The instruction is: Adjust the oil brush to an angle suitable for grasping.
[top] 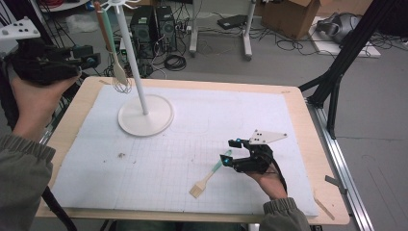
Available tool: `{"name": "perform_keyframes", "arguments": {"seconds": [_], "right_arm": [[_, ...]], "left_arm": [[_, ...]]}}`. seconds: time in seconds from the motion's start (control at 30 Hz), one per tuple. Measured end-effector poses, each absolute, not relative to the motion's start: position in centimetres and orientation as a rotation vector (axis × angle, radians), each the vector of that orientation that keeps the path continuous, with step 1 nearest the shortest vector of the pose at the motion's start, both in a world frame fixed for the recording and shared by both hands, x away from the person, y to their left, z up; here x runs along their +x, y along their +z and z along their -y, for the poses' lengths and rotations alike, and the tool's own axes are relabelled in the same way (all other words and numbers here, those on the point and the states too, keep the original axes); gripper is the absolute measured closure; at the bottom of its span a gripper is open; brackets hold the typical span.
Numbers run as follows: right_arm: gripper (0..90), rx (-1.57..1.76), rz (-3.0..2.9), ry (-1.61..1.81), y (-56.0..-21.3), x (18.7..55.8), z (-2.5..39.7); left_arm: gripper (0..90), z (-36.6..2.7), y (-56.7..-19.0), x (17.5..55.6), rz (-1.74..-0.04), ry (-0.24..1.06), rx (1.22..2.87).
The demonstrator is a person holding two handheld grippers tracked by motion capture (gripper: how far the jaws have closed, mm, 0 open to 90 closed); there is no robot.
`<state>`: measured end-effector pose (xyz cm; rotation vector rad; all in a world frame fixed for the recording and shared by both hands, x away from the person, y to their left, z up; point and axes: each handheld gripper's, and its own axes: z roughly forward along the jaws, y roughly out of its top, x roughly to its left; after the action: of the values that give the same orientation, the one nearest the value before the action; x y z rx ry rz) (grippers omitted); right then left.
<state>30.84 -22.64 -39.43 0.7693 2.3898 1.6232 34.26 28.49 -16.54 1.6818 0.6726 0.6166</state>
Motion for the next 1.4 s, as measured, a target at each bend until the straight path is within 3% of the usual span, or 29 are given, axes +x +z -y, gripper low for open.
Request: {"name": "perform_keyframes", "arguments": {"seconds": [0.37,0.97,1.4], "right_arm": [[31.0,0.774,-2.376,1.597,-39.4,30.7,22.8],[30.2,0.770,-2.394,1.556,-40.2,29.7,23.0],[31.4,0.766,-2.415,1.519,-40.6,29.5,22.7]], "left_arm": [[53.7,-27.8,-19.2,32.9,-0.641,0.598,1.701],[35.5,-26.9,-26.1,30.6,-0.688,0.537,1.709],[30.1,-26.1,-29.4,28.6,-0.702,0.561,1.714]]}}
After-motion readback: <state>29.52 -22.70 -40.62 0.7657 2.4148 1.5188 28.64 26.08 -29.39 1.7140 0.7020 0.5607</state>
